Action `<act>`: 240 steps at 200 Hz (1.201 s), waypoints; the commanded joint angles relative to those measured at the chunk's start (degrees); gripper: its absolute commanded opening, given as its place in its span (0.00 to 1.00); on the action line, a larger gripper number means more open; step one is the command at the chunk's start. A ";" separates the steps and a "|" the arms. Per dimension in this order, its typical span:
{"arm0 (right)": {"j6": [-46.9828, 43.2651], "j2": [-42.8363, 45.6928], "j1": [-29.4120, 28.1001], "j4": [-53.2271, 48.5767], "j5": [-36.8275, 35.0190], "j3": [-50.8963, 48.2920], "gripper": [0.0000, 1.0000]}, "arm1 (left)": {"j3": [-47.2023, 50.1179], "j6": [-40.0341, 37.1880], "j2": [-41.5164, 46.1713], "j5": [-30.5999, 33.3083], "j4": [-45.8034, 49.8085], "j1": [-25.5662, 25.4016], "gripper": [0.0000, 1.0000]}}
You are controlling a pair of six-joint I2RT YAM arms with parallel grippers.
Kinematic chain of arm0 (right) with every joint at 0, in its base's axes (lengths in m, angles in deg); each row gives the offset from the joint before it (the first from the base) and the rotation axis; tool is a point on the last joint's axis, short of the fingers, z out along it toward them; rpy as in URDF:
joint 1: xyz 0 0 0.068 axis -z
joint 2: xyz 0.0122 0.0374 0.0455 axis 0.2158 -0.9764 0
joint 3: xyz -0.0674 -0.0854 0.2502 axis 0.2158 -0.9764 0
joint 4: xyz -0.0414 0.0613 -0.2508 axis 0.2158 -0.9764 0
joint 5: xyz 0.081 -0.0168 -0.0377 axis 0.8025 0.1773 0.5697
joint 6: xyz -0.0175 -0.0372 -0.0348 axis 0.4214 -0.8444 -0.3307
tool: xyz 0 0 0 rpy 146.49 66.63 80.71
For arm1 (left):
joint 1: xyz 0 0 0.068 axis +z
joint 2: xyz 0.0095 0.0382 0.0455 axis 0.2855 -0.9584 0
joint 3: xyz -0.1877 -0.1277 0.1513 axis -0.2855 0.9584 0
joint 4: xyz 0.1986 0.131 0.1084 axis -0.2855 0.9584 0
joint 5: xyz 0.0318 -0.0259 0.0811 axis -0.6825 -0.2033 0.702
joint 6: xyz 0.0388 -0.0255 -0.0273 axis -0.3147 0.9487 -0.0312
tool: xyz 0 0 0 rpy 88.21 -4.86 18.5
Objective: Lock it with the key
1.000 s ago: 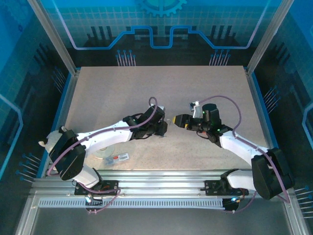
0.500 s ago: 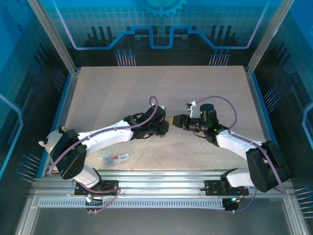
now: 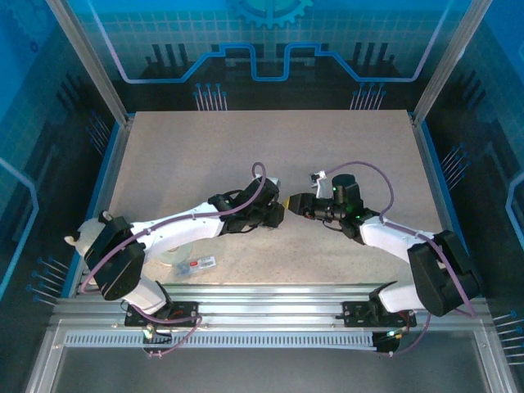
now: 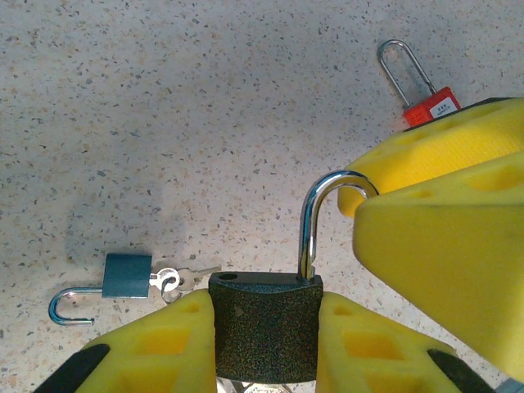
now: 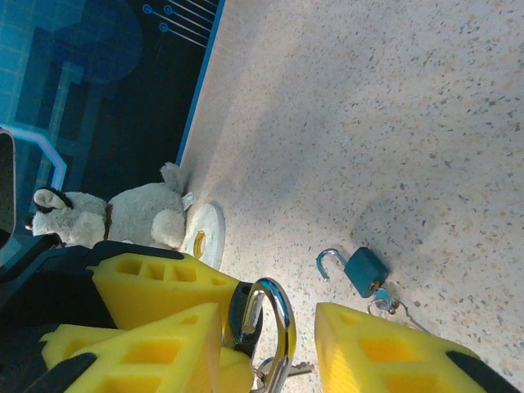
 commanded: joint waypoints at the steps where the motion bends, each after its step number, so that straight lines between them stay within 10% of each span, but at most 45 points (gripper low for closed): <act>1: 0.12 -0.58 -0.80 1.66 1.53 0.58 0.32 | -1.81 0.78 0.57 -0.82 -1.50 -0.52 0.00; 174: -1.19 0.13 -1.16 -0.68 1.59 1.44 0.00 | -1.08 0.33 1.55 0.32 -1.42 -0.59 0.00; 240: -1.48 2.21 -1.10 -1.04 1.03 1.00 0.00 | -0.76 -0.28 2.49 1.07 -1.15 -0.62 0.30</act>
